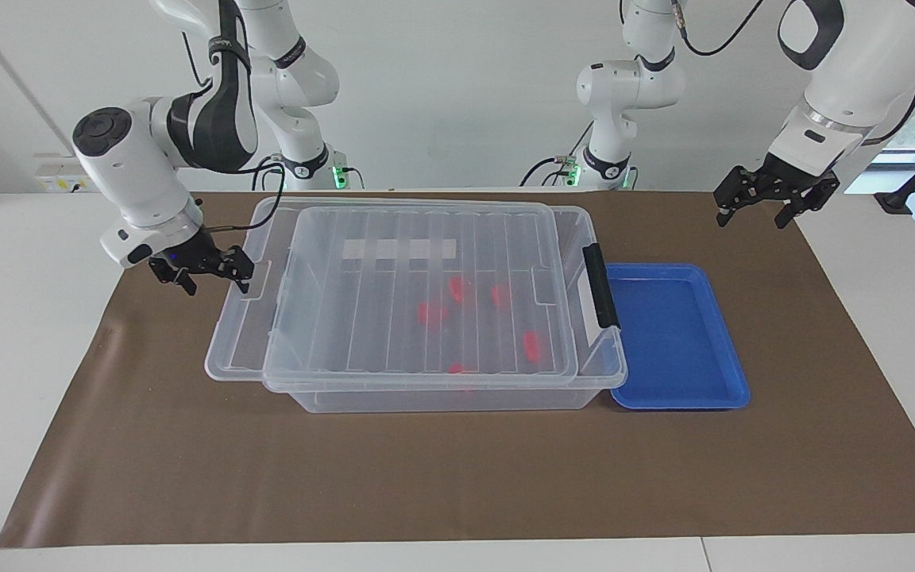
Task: Place red block in blue tray from box
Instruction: 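Grip the clear lid edge with the right gripper and slide it away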
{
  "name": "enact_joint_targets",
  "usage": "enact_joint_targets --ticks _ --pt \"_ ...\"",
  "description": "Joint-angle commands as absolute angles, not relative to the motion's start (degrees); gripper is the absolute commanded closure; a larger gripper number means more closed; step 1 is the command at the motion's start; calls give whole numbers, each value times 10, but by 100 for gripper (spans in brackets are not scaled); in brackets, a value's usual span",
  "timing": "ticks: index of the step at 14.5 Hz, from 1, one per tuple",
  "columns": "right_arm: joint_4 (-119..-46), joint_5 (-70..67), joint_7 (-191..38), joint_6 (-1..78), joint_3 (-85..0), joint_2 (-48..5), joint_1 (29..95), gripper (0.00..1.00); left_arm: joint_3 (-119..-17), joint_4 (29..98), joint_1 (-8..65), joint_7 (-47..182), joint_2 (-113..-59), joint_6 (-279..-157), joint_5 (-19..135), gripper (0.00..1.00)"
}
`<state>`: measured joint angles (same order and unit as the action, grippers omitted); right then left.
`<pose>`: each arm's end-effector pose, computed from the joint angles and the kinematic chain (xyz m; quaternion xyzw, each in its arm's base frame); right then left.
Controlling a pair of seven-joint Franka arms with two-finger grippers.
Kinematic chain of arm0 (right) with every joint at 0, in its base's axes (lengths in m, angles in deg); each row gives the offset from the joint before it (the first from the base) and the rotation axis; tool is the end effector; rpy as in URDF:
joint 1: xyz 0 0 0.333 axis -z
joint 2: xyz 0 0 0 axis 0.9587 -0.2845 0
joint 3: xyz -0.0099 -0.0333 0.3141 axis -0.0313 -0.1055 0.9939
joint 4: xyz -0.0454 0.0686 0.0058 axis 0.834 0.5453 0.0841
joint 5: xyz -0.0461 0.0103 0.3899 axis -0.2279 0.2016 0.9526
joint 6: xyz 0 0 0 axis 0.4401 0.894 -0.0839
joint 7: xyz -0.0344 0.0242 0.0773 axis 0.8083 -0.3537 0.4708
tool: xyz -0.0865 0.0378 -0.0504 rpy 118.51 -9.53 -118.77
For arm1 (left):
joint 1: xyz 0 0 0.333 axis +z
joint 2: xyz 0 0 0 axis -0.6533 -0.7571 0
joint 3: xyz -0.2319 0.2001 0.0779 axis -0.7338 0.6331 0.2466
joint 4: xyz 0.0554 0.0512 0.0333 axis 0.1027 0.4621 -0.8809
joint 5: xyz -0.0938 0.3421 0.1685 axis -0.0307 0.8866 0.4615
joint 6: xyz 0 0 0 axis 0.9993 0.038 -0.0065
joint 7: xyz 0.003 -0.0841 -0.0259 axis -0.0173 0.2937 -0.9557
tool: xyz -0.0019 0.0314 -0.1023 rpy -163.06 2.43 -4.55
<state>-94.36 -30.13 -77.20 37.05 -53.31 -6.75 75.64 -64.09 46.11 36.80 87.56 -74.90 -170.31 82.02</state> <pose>0.5519 -0.0520 0.4476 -0.9999 -0.0087 -0.0016 0.0148 0.5499 -0.0275 0.6180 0.9979 -0.0637 -0.0031 0.0067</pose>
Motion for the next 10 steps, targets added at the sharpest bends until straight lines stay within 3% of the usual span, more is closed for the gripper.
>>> enact_joint_targets --ticks 1,10 --pt "-964 -318 -722 382 -530 -60 789 0 -640 466 369 871 -745 -1707 818 0" --pt "-951 -334 -649 378 -531 -65 825 0 -640 467 369 868 -745 -1703 819 0"
